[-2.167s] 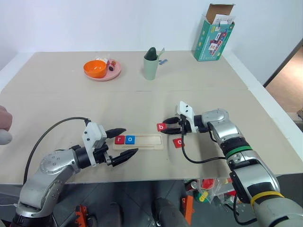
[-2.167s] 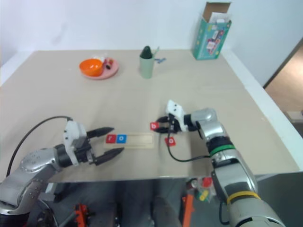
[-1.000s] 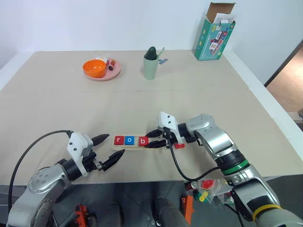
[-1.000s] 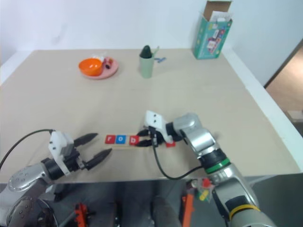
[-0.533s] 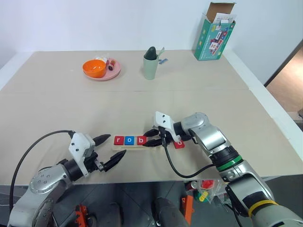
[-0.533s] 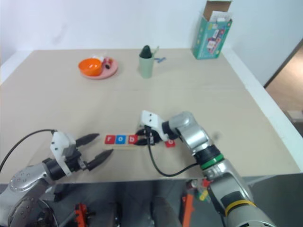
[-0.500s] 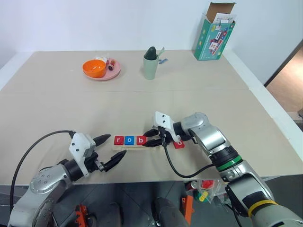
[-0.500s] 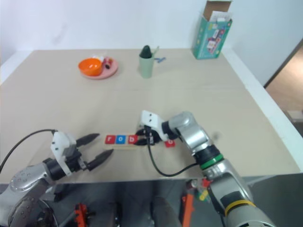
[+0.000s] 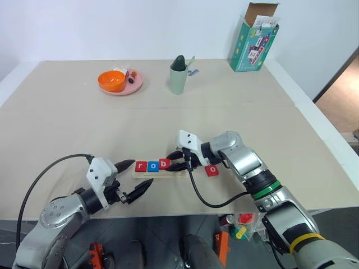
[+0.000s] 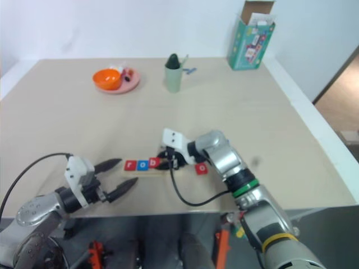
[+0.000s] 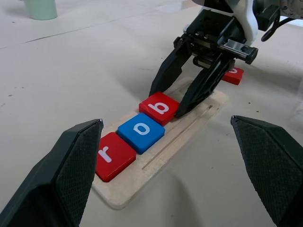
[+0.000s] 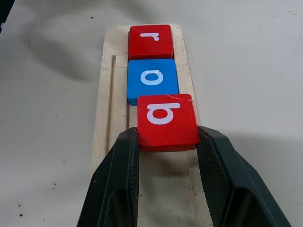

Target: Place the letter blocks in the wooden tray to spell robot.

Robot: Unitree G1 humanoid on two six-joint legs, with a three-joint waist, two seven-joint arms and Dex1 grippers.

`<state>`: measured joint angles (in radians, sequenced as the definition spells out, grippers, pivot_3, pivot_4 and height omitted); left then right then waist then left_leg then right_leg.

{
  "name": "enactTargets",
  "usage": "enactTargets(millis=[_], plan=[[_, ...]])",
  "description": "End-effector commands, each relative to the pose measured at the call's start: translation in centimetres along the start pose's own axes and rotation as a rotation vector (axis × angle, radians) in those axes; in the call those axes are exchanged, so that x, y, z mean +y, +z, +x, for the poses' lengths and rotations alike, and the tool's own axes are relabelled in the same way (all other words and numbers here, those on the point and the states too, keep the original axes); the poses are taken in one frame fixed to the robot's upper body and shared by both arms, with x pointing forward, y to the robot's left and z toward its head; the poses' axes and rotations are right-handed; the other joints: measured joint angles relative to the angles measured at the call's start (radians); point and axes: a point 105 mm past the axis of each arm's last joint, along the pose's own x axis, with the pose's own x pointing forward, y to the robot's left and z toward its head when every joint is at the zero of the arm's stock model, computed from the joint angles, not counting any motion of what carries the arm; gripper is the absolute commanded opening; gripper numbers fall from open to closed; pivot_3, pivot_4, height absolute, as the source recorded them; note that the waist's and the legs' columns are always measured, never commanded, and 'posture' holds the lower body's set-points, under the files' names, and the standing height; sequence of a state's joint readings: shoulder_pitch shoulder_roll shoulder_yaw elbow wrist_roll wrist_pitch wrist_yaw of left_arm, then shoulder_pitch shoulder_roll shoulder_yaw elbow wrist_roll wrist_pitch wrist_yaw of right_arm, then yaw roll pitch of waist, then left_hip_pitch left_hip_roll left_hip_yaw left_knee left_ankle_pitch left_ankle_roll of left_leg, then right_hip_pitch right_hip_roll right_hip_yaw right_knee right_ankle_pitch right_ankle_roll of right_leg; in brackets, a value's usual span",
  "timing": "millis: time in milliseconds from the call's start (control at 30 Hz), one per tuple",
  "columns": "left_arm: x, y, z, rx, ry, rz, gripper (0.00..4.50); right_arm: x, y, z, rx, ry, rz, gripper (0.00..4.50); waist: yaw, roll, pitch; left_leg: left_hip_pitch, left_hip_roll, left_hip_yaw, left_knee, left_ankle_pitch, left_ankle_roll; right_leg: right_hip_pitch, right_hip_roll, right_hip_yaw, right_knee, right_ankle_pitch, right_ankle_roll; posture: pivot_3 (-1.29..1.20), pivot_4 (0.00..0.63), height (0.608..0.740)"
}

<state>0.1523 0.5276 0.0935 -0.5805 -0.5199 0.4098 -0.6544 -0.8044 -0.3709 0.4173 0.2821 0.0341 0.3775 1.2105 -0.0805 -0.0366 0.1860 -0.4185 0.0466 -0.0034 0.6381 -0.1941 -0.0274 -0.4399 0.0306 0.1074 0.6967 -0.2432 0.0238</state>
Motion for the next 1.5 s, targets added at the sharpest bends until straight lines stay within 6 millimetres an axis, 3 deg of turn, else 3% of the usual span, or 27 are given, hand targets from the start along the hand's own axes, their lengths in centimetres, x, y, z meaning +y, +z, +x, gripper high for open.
enactTargets(millis=[33, 1500], plan=[[-0.5, 1.38, 0.09, -0.038, -0.019, 0.056, 4.5, -0.38, 0.76, -0.11, -0.011, -0.008, -0.019, 1.18, 0.0, 0.0, 0.0, 0.0, 0.0, 0.0, 0.0, 0.0, 0.0, 0.0, 0.0, 0.0, 0.0, 0.0, 0.0, 0.0, 0.15, 0.74], [-0.73, 1.07, 0.51, -0.024, -0.033, 0.06, 4.5, 0.31, 1.05, 0.45, -0.03, 0.019, -0.004, 1.18, 0.0, 0.0, 0.0, 0.0, 0.0, 0.0, 0.0, 0.0, 0.0, 0.0, 0.0, 0.0, 0.0, 0.0, 0.0, 0.0, 0.15, 0.74]])
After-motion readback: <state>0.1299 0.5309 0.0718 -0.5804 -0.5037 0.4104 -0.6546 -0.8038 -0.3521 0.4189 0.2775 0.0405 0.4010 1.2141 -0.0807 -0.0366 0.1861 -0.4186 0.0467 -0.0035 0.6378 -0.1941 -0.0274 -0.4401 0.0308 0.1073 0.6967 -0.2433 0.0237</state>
